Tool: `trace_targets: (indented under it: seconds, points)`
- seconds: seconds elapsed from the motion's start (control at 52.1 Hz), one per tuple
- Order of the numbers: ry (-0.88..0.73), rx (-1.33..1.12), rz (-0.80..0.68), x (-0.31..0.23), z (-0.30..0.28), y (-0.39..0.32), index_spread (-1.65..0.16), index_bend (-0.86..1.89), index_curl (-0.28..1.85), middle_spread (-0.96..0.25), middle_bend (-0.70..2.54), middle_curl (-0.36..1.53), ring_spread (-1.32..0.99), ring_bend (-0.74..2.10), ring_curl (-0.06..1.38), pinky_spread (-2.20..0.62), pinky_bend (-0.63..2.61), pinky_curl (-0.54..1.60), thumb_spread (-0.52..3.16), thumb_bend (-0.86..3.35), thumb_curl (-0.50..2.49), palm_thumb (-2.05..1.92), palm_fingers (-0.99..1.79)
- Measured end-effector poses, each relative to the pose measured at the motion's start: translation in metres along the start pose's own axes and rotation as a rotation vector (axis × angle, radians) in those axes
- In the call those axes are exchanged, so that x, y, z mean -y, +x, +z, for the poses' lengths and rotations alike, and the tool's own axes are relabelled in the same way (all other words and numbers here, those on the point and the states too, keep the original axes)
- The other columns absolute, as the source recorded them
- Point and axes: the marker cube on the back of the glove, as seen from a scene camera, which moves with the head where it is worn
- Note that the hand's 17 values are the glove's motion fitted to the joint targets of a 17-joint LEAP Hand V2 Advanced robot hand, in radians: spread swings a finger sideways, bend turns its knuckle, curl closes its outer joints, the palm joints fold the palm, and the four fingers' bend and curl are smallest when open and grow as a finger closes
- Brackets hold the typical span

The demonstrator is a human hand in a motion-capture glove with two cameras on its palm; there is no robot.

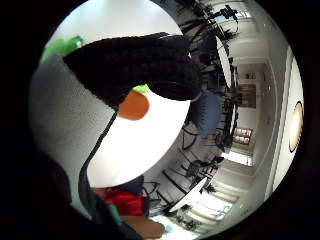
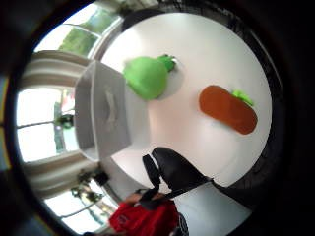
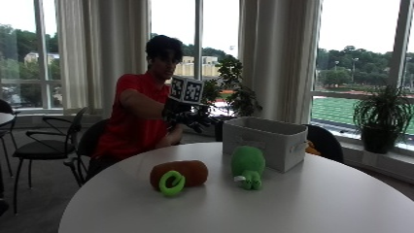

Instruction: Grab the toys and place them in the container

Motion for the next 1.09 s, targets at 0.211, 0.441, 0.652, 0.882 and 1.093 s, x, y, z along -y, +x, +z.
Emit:
trace_targets:
  seconds: [0.211,0.441,0.652,0.882,1.093]
  points:
    - [-0.085,-0.011,0.03,0.004,0.083,0.043,-0.35,0.05,0.22,-0.09,0.13,0.33,0.06,0.17,0.32,0.13,1.41,0.38,0.97,-0.04,0.37,-0.02,-0.29]
    - [-0.208,-0.067,0.035,0.025,0.141,0.049,-0.33,-0.01,0.13,-0.07,0.11,0.29,0.06,0.19,0.32,0.13,1.44,0.37,0.93,-0.05,0.34,-0.03,-0.36]
    - [-0.178,-0.072,0.001,0.046,0.156,0.052,-0.35,0.01,0.06,-0.11,0.2,0.29,0.02,0.47,0.39,0.07,1.42,0.36,0.98,0.0,0.35,0.06,-0.02]
    - [-0.183,-0.055,0.0,0.046,0.154,0.049,-0.43,0.14,0.06,-0.3,0.57,0.41,-0.2,0.74,0.45,-0.05,1.24,0.3,1.16,0.05,0.37,0.23,0.32]
    - [-0.031,-0.042,0.012,0.049,0.156,0.043,-0.45,0.16,0.09,-0.38,0.74,0.48,-0.38,0.87,0.47,-0.22,1.19,0.29,1.27,0.13,0.41,0.41,0.6]
